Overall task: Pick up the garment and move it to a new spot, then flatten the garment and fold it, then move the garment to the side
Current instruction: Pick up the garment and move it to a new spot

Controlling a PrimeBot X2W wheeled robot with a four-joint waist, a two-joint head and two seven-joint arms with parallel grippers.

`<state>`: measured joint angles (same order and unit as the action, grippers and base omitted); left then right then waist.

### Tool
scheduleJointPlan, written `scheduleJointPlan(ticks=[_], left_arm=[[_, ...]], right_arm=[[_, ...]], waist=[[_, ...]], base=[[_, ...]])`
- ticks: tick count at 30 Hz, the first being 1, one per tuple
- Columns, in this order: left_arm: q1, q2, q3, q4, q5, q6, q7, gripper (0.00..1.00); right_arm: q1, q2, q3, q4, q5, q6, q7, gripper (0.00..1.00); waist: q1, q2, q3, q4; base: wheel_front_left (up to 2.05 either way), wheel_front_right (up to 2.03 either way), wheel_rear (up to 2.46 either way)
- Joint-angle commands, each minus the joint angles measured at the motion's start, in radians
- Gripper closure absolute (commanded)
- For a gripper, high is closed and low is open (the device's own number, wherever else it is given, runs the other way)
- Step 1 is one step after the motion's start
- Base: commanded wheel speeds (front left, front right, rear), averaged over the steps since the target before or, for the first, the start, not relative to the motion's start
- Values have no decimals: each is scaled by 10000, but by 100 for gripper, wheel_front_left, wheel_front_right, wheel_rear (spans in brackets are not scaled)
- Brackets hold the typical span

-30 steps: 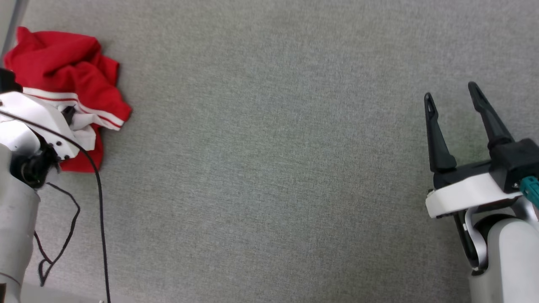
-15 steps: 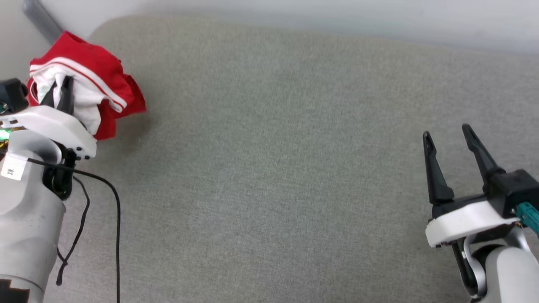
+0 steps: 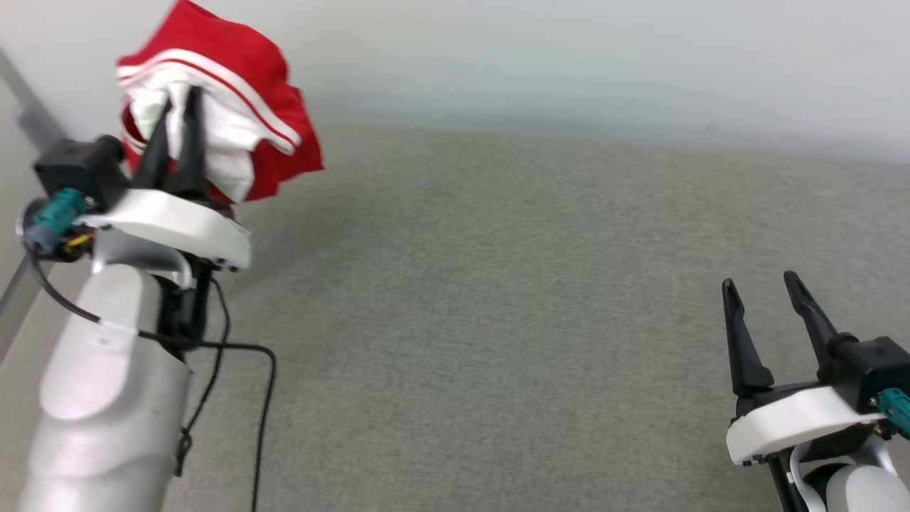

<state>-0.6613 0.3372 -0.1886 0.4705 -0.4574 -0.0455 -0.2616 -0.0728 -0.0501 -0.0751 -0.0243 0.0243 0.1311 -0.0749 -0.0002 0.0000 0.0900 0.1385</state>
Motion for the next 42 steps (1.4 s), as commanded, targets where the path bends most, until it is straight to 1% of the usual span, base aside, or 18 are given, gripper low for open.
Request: scheduleJointPlan(ticks=[1,5,9,13,17,23,29,31,32,34,35,38,42], left_arm=[[161,-55,-9,-125,66,-53,-47,100],[790,-683,-254,-900,320,-215,-40,100],[1467,-1306,-732,-1427,502,-352,-39,100],[2057,-1845,-1465,-1585,604,-505,-39,100],[2565,-2218,-2484,-1568,641,-673,83,100],[3097,-2413,-4296,-1012,672,-835,470,100],[3237,-2268,-5745,-403,382,-852,450,100],[3103,-2137,-6140,-262,282,-854,425,100],[3022,-2129,-6214,-264,212,-855,343,98],[2921,-2133,-6393,-227,217,-856,231,28],[2897,-2129,-6403,-222,218,-857,168,0],[2941,-2185,-6297,-365,202,-854,24,0],[3168,-2229,-5836,-951,286,-629,-41,0]], right_arm=[[118,-2,15,-9,55,-5,-62,0],[302,-3,65,-114,151,-7,-25,0],[464,-2,69,-275,245,-5,20,0],[592,0,24,-443,223,-5,115,0],[633,0,-4,-649,295,-5,190,0],[389,1,10,-812,460,-5,83,0],[209,2,46,-814,475,-5,12,0],[149,2,37,-763,477,-5,-15,0],[140,2,33,-742,472,-5,-26,0],[177,2,21,-663,446,-7,-31,0],[208,0,30,-635,371,-5,-21,0],[335,0,51,-518,339,-7,59,0],[458,2,67,-435,289,-7,125,0]], waist=[[2,0,-204,-283],[2,0,-375,-793],[2,0,-462,-1320],[2,0,-416,-1753],[2,0,-136,-2084],[2,0,520,-2297],[2,0,938,-2270],[2,0,950,-2225],[2,0,938,-2191],[2,0,828,-2093],[2,0,735,-2045],[2,0,372,-1941],[2,0,-102,-1830]], base=[[0,0,0],[0,0,0],[0,0,0],[0,0,0],[0,0,0],[0,0,0],[0,0,0],[0,0,0],[0,0,0],[0,0,0],[0,0,0],[0,0,0],[0,0,0]])
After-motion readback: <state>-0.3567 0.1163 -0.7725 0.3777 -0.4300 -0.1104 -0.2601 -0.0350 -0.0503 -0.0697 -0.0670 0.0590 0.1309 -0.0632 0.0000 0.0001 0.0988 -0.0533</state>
